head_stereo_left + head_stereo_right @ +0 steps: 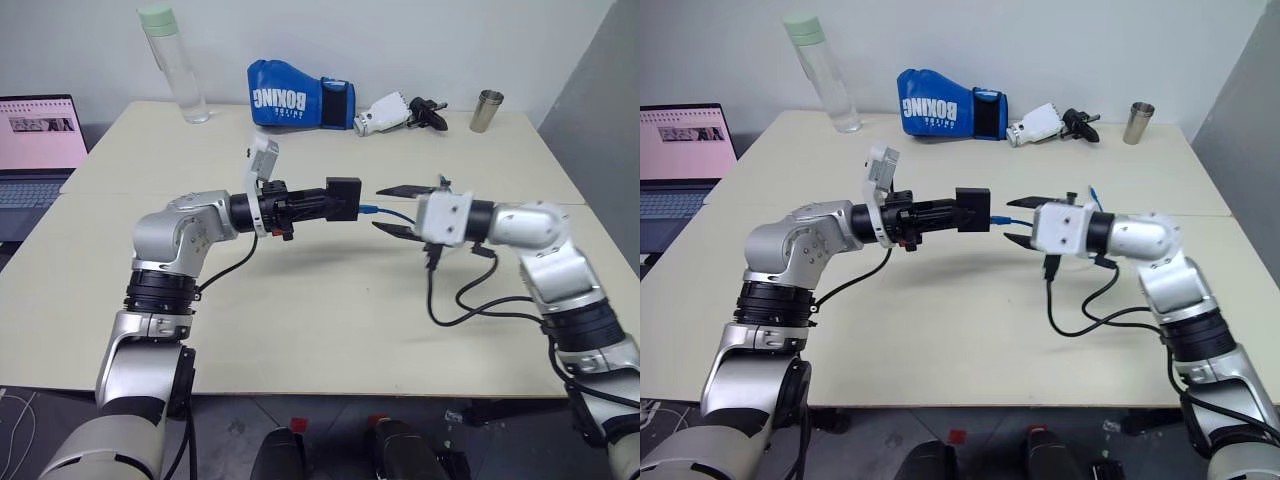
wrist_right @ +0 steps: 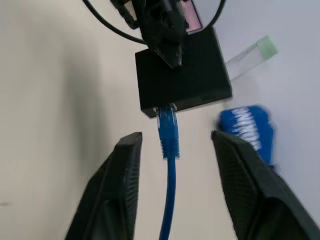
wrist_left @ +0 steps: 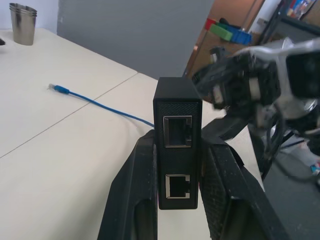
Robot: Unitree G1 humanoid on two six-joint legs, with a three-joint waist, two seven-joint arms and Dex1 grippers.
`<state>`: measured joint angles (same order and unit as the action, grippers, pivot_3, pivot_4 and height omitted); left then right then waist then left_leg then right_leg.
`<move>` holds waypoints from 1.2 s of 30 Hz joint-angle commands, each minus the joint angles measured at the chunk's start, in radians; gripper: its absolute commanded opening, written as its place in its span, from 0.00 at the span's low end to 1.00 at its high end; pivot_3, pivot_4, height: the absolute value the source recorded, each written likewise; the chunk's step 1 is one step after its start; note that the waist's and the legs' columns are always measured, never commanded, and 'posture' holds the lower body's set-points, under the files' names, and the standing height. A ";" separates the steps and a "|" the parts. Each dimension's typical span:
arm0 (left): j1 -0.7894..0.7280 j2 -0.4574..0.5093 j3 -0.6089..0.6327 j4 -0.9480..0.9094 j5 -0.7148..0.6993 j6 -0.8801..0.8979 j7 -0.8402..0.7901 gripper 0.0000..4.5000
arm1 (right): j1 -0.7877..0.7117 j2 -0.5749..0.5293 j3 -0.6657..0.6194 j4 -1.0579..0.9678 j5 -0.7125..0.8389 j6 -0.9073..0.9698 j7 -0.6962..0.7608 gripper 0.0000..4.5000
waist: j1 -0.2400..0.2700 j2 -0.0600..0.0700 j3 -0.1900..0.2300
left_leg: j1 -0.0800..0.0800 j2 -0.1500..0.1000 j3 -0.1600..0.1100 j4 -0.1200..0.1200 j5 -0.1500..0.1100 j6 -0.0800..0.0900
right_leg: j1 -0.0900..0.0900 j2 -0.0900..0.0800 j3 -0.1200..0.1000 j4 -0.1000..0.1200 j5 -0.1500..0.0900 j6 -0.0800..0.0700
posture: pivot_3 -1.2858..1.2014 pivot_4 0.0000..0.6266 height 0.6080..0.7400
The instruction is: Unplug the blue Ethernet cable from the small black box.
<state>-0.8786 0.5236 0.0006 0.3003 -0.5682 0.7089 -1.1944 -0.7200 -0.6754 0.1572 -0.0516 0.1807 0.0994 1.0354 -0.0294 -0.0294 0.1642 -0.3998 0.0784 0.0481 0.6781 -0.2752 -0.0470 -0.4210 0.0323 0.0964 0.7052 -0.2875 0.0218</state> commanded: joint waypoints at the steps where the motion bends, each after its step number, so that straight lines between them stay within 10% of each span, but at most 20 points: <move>1: -0.038 0.014 0.000 -0.018 0.000 -0.032 -0.053 0.17 | -0.096 -0.051 -0.098 -0.046 0.312 0.493 0.092 0.72 | 0.000 0.000 0.000 | 0.000 0.000 0.000 0.000 0.000 0.000 | 0.000 0.000 0.000 0.000 0.000 0.000 | 0.52 0.24 1.00; 7: -0.057 0.016 0.006 -0.013 -0.013 -0.032 -0.101 0.17 | -0.262 -0.038 -0.121 0.121 0.477 0.832 0.141 0.98 | -0.002 0.002 0.001 | 0.000 0.000 0.000 0.001 -0.001 0.001 | -0.001 0.001 0.000 0.002 -0.001 -0.001 | 0.52 0.24 1.00; 29: -0.067 0.033 0.021 -0.052 -0.059 0.029 -0.143 0.17 | -0.308 0.104 -0.039 0.252 0.401 0.767 0.181 0.98 | -0.003 0.002 0.001 | -0.002 0.000 -0.003 0.000 -0.001 0.002 | -0.003 0.002 -0.001 0.000 -0.001 -0.001 | 0.52 0.24 1.00; 36: -0.069 0.031 0.016 -0.051 -0.060 0.029 -0.143 0.17 | -0.317 0.113 -0.047 0.274 0.403 0.777 0.193 0.65 | -0.003 0.002 0.001 | -0.002 0.000 -0.003 0.000 -0.001 0.002 | -0.003 0.002 -0.001 0.000 -0.001 -0.001 | 0.52 0.24 1.00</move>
<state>-0.9183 0.5455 0.0037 0.2843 -0.6123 0.7375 -1.3252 -0.9981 -0.5646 0.1374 0.2299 0.5725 0.8817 1.2162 -0.0321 -0.0275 0.1653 -0.4022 0.0781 0.0456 0.6777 -0.2765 -0.0446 -0.4239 0.0339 0.0954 0.7054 -0.2884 0.0207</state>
